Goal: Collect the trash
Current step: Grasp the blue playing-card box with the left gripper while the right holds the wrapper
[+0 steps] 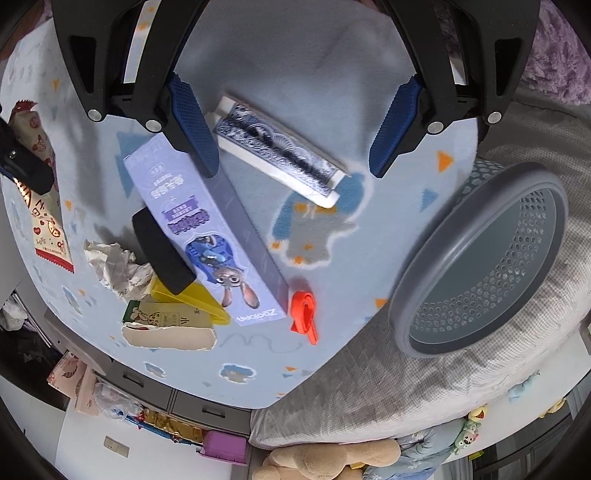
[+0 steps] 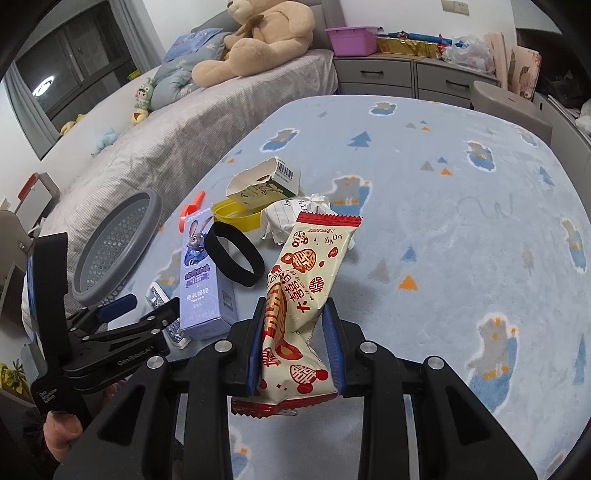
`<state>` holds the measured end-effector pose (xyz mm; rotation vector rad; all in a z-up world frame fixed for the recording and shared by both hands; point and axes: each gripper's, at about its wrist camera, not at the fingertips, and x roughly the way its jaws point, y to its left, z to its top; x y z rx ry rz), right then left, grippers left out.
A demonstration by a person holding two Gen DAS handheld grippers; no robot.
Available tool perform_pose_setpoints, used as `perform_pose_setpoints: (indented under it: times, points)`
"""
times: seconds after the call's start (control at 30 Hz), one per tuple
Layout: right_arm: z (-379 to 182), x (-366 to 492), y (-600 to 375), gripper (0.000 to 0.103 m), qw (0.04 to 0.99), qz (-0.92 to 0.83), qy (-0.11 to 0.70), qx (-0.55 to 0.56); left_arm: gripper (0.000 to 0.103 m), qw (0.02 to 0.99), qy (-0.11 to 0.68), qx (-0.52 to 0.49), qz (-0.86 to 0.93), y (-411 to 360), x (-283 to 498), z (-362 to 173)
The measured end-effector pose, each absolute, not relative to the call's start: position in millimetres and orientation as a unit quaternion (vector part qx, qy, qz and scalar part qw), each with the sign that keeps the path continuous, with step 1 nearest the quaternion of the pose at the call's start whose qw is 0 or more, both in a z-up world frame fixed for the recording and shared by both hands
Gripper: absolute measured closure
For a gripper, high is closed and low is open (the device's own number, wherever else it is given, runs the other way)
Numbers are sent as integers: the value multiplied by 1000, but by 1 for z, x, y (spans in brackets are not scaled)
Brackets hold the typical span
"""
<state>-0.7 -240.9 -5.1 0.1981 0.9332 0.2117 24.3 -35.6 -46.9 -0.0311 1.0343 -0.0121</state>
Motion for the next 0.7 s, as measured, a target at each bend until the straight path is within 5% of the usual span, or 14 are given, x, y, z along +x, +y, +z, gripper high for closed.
perform_pose_setpoints:
  times: [0.7]
  points:
    - [-1,-3,-242,74,886,105,442,95,23,858,512,-20,32,-12,13,-57]
